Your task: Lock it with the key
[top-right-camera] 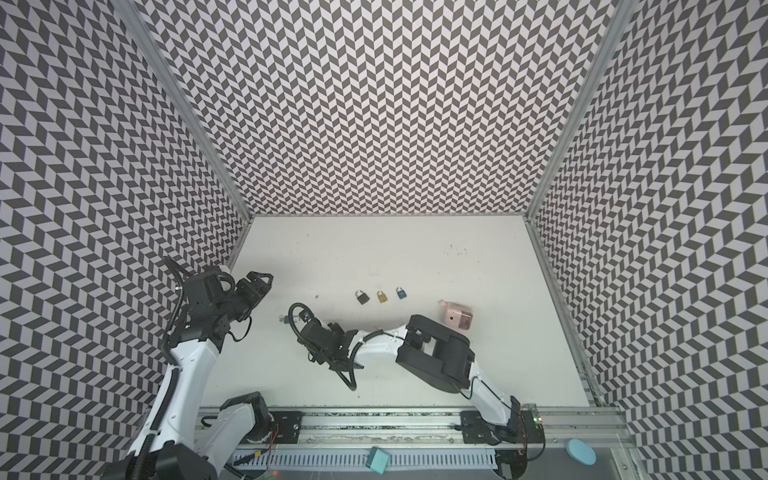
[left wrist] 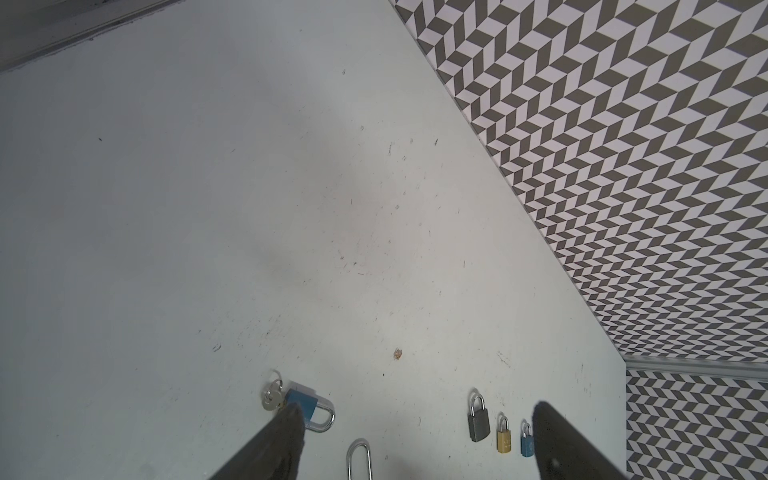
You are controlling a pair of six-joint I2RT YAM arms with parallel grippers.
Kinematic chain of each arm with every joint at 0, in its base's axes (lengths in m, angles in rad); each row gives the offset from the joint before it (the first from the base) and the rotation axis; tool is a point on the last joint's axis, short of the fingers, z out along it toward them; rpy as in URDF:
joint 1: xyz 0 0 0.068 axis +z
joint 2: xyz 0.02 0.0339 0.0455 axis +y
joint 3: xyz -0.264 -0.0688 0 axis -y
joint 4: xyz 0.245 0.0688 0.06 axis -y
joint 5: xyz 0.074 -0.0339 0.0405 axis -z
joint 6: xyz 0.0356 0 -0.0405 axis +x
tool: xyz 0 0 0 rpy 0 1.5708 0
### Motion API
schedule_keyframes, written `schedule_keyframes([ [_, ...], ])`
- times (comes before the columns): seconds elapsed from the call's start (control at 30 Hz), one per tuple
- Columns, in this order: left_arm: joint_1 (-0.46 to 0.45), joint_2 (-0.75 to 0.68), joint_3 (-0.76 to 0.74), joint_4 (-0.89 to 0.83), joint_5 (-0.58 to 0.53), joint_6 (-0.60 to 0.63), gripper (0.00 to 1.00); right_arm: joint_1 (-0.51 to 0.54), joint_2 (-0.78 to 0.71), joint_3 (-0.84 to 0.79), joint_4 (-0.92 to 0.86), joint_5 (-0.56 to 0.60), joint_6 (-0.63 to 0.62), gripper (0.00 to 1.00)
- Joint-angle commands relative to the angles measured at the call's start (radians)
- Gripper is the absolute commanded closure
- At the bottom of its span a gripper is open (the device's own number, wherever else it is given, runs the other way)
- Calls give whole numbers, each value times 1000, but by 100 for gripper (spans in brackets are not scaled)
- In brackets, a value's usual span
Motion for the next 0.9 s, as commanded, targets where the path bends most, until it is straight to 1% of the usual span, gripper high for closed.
schedule_keyframes([
  [0.0, 4, -19, -11, 12, 16, 13, 14, -7, 5, -20, 15, -34, -23, 60],
  [0.07, 3, -19, -12, 14, 20, 14, 14, -10, 10, -16, 12, -40, -32, 63],
  [0.2, 3, -23, -12, 15, 21, 23, 15, -21, 2, -24, 6, -56, -33, 71],
  [0.3, 3, -24, -12, 19, 31, 32, 15, -28, -27, -39, 11, -68, -43, 78],
  [0.4, 4, -26, -12, 26, 46, 40, 15, -34, -82, -76, 40, -89, -65, 82],
  [0.53, 2, -31, -19, 53, 93, 55, 18, -41, -193, -152, 104, -130, -126, 88],
  [0.57, 3, -30, -21, 62, 112, 60, 18, -44, -227, -176, 122, -141, -144, 88],
  [0.7, -12, -43, -36, 121, 195, 73, 20, -59, -379, -303, 214, -181, -227, 96],
  [0.73, -25, -48, -38, 137, 219, 74, 20, -65, -432, -351, 247, -193, -260, 100],
  [0.8, -60, -55, -38, 164, 250, 81, 20, -77, -531, -431, 295, -219, -319, 100],
  [0.87, -105, -64, -34, 196, 276, 97, 22, -113, -635, -491, 314, -268, -342, 100],
])
